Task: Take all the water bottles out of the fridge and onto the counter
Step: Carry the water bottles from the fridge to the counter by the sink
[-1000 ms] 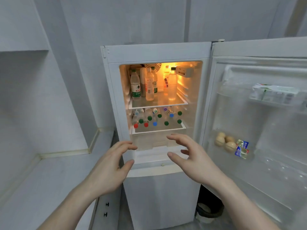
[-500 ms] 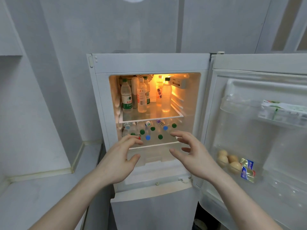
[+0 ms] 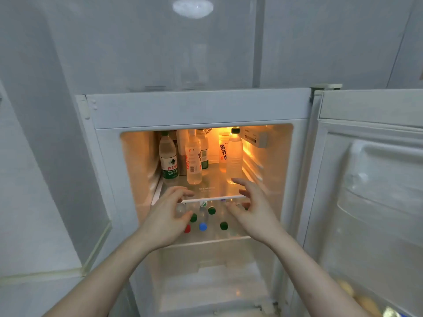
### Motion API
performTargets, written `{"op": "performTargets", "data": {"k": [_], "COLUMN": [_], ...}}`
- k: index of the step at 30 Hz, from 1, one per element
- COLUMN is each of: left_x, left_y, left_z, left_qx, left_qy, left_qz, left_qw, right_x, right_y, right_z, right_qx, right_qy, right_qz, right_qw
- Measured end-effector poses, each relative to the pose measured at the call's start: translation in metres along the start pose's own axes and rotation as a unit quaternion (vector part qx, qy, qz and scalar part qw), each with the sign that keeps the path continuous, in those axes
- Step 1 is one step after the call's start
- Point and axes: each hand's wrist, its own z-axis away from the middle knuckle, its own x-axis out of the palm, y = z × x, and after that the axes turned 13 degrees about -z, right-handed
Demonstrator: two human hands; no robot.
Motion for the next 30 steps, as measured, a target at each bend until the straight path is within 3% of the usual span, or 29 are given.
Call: {"op": "performTargets", "data": {"k": [12, 20, 30], "left_x": [0.035, 0.047, 0.059], "left_y": [-0.016, -0.029, -0.050], "left_z": [-0.072, -0.103, -0.129], "left_qx": [-0.046, -0.082, -0.114], "left_qy": [0.001, -0.018, -0.039], "left_qz": [-0.005, 0.002, -0.013], "left_qw": [0.999, 0.997, 0.993], "right_x": [0.019, 0.039, 0.055], "right_y": [0.035, 0.087, 0.138], "right_z": [-0.105, -0.172, -0.206], "right_qx": [-0.001, 0.060, 0.070], "right_qy": [0.094, 0.186, 0.182], "right_qz": [-0.041, -0.037, 0.037], "right_qw": [0.995, 0.980, 0.980]}}
